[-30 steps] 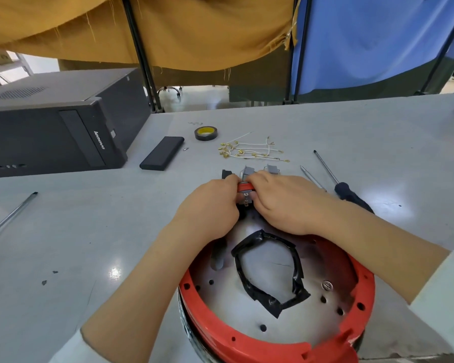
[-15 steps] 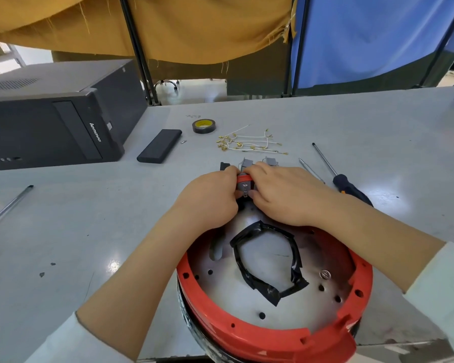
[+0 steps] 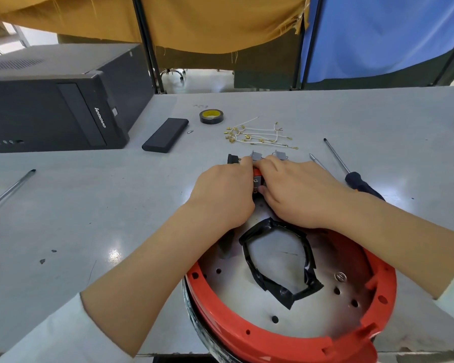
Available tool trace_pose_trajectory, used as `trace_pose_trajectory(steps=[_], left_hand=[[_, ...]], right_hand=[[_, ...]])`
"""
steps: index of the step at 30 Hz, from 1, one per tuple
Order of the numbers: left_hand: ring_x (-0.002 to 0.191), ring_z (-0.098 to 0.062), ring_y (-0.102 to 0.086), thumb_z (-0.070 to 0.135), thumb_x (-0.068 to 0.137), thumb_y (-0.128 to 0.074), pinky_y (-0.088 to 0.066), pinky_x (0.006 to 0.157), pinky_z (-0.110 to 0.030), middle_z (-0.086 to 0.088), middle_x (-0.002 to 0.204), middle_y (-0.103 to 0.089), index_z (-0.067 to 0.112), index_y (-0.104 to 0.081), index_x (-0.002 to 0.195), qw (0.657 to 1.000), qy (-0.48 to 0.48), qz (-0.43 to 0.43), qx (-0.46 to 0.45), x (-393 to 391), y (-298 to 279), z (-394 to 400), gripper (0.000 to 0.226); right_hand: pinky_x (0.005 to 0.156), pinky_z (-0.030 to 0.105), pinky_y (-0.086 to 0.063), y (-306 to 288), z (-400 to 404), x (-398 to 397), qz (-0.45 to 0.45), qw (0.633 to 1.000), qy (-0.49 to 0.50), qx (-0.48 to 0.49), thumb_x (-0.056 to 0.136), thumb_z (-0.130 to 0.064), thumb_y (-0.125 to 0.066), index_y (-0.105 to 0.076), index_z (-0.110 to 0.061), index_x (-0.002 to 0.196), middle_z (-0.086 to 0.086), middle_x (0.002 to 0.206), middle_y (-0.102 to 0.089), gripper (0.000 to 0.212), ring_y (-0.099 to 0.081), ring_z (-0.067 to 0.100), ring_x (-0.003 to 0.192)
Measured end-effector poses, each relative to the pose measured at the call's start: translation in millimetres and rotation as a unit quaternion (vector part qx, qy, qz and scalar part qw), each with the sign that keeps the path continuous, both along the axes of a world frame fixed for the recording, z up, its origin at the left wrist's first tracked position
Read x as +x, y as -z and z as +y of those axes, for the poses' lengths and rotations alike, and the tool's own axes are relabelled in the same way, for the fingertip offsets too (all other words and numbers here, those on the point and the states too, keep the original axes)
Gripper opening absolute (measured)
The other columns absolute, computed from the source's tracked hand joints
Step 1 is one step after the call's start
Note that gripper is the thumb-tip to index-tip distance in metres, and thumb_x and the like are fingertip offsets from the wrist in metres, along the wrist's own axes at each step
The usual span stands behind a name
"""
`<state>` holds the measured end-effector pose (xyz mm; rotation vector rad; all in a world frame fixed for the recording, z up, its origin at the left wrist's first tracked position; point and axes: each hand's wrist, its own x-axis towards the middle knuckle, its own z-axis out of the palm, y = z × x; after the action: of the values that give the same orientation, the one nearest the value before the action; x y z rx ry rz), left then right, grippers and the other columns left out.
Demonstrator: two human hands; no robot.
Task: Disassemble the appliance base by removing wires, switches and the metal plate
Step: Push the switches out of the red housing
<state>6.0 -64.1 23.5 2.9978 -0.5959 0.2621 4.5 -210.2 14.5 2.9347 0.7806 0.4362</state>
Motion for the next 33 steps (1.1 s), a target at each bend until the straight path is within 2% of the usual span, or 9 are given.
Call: trace_pose_trajectory(steps=[9,15,19,22,26,28,30,33], left_hand=[[0.053,-0.016,-0.025,0.009,0.079,-0.047,-0.016,0.043,-0.027,0.004,0.064,-0.029,0.016,-0.027,0.092,0.999,-0.031,-0.018,-0.013,-2,2,-2,0.025],[0.059,-0.021,-0.029,0.01,0.079,-0.048,-0.016,0.043,-0.027,-0.001,0.07,-0.037,0.017,-0.028,0.093,0.999,-0.048,-0.008,-0.021,-4,0,-3,0.025],[0.065,-0.025,-0.037,0.01,0.081,-0.047,-0.02,0.046,-0.029,-0.01,0.088,-0.059,0.015,-0.034,0.095,0.999,-0.025,0.01,-0.026,-2,0,0,0.019],[0.071,-0.027,-0.042,0.011,0.085,-0.046,-0.032,0.057,-0.032,-0.013,0.097,-0.061,0.01,-0.043,0.108,0.998,-0.007,0.045,-0.045,3,2,4,0.023],[0.079,-0.031,-0.05,0.012,0.088,-0.047,-0.034,0.061,-0.033,-0.015,0.103,-0.061,0.009,-0.043,0.114,0.995,0.009,0.079,-0.06,7,0,7,0.026],[0.076,-0.03,-0.048,0.012,0.087,-0.046,-0.034,0.059,-0.032,-0.014,0.1,-0.06,0.009,-0.042,0.113,0.997,0.007,0.065,-0.05,5,0,6,0.026],[0.069,-0.028,-0.041,0.01,0.083,-0.046,-0.027,0.051,-0.031,-0.01,0.089,-0.058,0.011,-0.039,0.104,0.999,-0.005,0.027,-0.027,2,2,3,0.022],[0.067,-0.027,-0.037,0.01,0.079,-0.047,-0.018,0.044,-0.028,-0.003,0.076,-0.044,0.015,-0.038,0.102,1.0,-0.03,-0.006,-0.009,-1,2,-2,0.026]], right_hand=[[0.056,0.033,-0.025,5,2,0,-0.022,0.999,0.021,-0.036,0.095,-0.035,-0.032,-0.039,-0.015,0.121,0.003,0.114,-0.048,0.034,-0.058,0.026,0.09],[0.055,0.033,-0.026,4,2,0,-0.032,0.998,0.027,-0.049,0.096,-0.035,-0.031,-0.039,-0.014,0.12,0.004,0.115,-0.049,0.033,-0.059,0.028,0.088],[0.058,0.034,-0.03,3,1,0,-0.025,0.999,0.013,-0.046,0.096,-0.034,-0.031,-0.037,-0.012,0.122,0.005,0.117,-0.049,0.034,-0.059,0.028,0.092],[0.062,0.036,-0.035,1,-2,1,-0.014,0.999,0.004,-0.042,0.097,-0.034,-0.031,-0.036,-0.011,0.126,0.006,0.121,-0.048,0.037,-0.059,0.028,0.094],[0.061,0.036,-0.033,0,-2,1,-0.01,0.999,0.0,-0.042,0.097,-0.034,-0.031,-0.035,-0.011,0.127,0.007,0.122,-0.047,0.038,-0.059,0.029,0.094],[0.059,0.034,-0.029,1,-2,1,-0.018,0.999,0.002,-0.049,0.098,-0.034,-0.031,-0.035,-0.011,0.126,0.007,0.121,-0.047,0.037,-0.059,0.029,0.093],[0.056,0.034,-0.025,3,-1,1,-0.026,0.998,0.004,-0.056,0.098,-0.034,-0.031,-0.036,-0.01,0.124,0.008,0.118,-0.048,0.036,-0.059,0.029,0.09],[0.051,0.033,-0.019,5,-1,2,-0.036,0.997,0.01,-0.067,0.097,-0.033,-0.031,-0.038,-0.01,0.121,0.008,0.114,-0.049,0.035,-0.06,0.029,0.085]])
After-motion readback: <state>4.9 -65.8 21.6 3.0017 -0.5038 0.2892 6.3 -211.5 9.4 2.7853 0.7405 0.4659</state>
